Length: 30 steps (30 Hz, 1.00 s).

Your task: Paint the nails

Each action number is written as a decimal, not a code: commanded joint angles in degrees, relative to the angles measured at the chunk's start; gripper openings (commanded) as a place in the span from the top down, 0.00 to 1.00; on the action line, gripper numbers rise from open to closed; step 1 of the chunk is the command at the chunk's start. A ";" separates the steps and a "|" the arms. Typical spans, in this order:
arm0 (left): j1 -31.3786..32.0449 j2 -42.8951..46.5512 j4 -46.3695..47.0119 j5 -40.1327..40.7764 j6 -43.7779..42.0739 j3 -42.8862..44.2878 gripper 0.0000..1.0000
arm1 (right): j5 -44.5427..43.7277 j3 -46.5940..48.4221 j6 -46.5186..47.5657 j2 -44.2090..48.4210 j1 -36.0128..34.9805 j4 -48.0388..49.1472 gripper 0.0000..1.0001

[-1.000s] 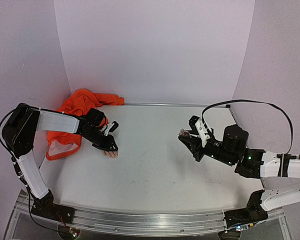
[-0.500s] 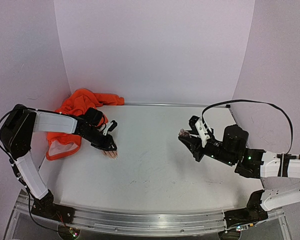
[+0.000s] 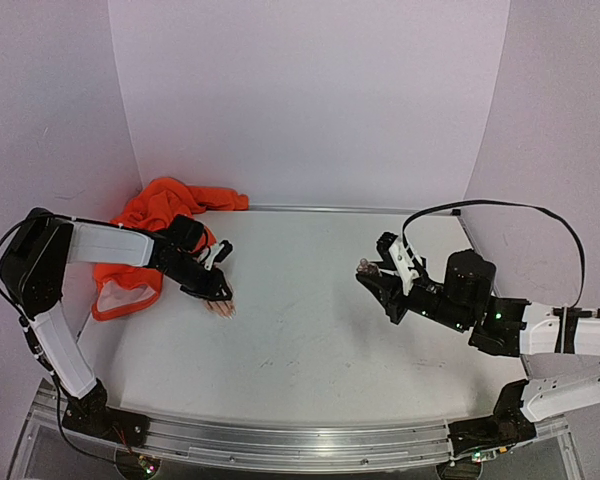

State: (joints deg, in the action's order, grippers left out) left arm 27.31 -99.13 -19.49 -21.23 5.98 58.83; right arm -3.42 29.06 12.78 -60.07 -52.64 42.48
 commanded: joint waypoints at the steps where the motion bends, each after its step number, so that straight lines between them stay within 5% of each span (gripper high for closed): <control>1: -0.41 -1.27 0.19 -0.09 -0.79 2.96 1.00 | 0.17 0.53 -0.64 0.56 0.36 4.75 1.00; 30: -0.42 -1.63 -1.49 1.13 -0.70 3.24 1.00 | 0.17 0.40 -0.73 0.67 0.37 4.79 1.00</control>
State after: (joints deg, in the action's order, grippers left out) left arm 27.16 -101.67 -19.59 -22.35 5.93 60.77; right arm -3.44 29.06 12.78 -60.07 -52.62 42.48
